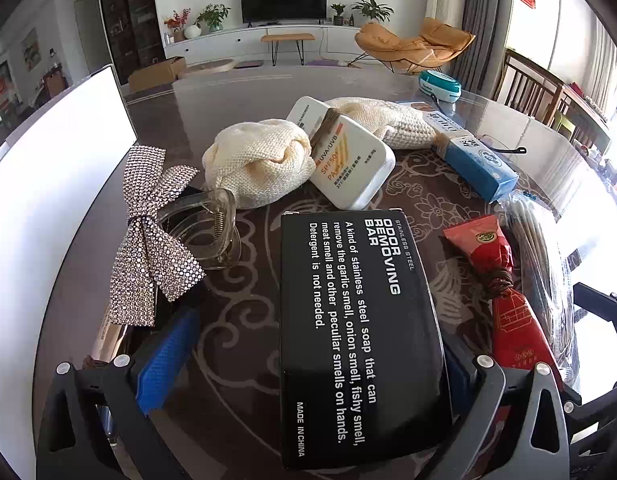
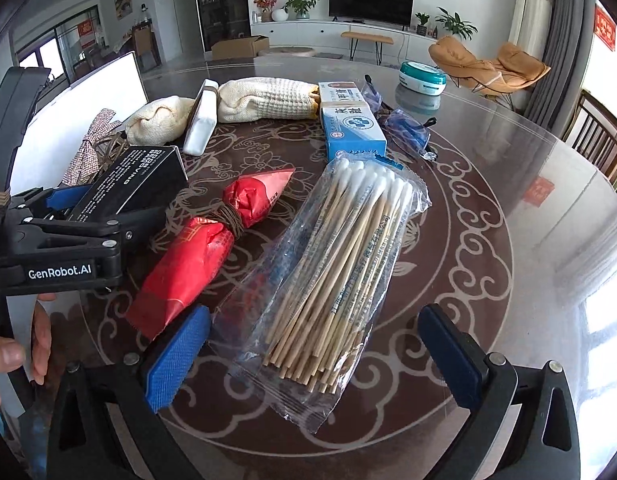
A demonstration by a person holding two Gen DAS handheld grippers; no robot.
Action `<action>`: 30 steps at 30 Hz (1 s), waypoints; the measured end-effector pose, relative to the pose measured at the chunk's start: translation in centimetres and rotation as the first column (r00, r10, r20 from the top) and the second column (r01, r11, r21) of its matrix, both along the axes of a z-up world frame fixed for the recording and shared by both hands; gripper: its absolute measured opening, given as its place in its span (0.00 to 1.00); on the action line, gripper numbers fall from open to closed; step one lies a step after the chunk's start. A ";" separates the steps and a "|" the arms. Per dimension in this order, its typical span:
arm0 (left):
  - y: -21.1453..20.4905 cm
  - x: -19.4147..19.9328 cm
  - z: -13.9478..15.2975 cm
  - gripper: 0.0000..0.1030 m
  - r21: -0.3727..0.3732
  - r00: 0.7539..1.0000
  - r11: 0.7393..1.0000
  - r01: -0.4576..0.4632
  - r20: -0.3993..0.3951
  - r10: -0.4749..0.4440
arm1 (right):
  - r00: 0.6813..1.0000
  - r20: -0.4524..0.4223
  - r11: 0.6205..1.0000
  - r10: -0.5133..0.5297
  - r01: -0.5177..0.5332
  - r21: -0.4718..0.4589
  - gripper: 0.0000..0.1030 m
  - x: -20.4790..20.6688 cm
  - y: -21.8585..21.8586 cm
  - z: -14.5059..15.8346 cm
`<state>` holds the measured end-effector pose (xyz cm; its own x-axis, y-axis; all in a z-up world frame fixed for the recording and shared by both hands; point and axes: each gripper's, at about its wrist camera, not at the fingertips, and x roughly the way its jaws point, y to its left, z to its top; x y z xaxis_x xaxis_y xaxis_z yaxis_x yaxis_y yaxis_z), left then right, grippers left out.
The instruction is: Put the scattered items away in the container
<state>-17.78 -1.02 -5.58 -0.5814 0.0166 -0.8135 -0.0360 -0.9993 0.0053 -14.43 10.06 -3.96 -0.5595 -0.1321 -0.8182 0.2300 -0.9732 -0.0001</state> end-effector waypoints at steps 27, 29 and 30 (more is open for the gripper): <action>0.2 -0.1 0.0 1.00 -0.001 1.000 1.000 0.001 0.000 -0.001 | 1.000 -0.002 1.000 0.000 0.000 0.000 1.00 0.0 0.0 -0.1; 0.1 -0.2 0.0 1.00 0.000 1.000 1.000 0.002 0.001 -0.002 | 1.000 -0.002 1.000 0.000 0.000 0.000 1.00 0.0 0.0 -0.1; 0.2 -0.2 0.0 1.00 0.000 1.000 1.000 0.002 0.001 -0.002 | 1.000 -0.002 1.000 0.000 0.000 0.000 1.00 0.0 0.0 -0.1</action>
<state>-17.96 -0.86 -5.60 -0.5809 0.0172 -0.8138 -0.0376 -0.9993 0.0057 -14.45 10.08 -4.05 -0.5614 -0.1324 -0.8169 0.2299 -0.9732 -0.0003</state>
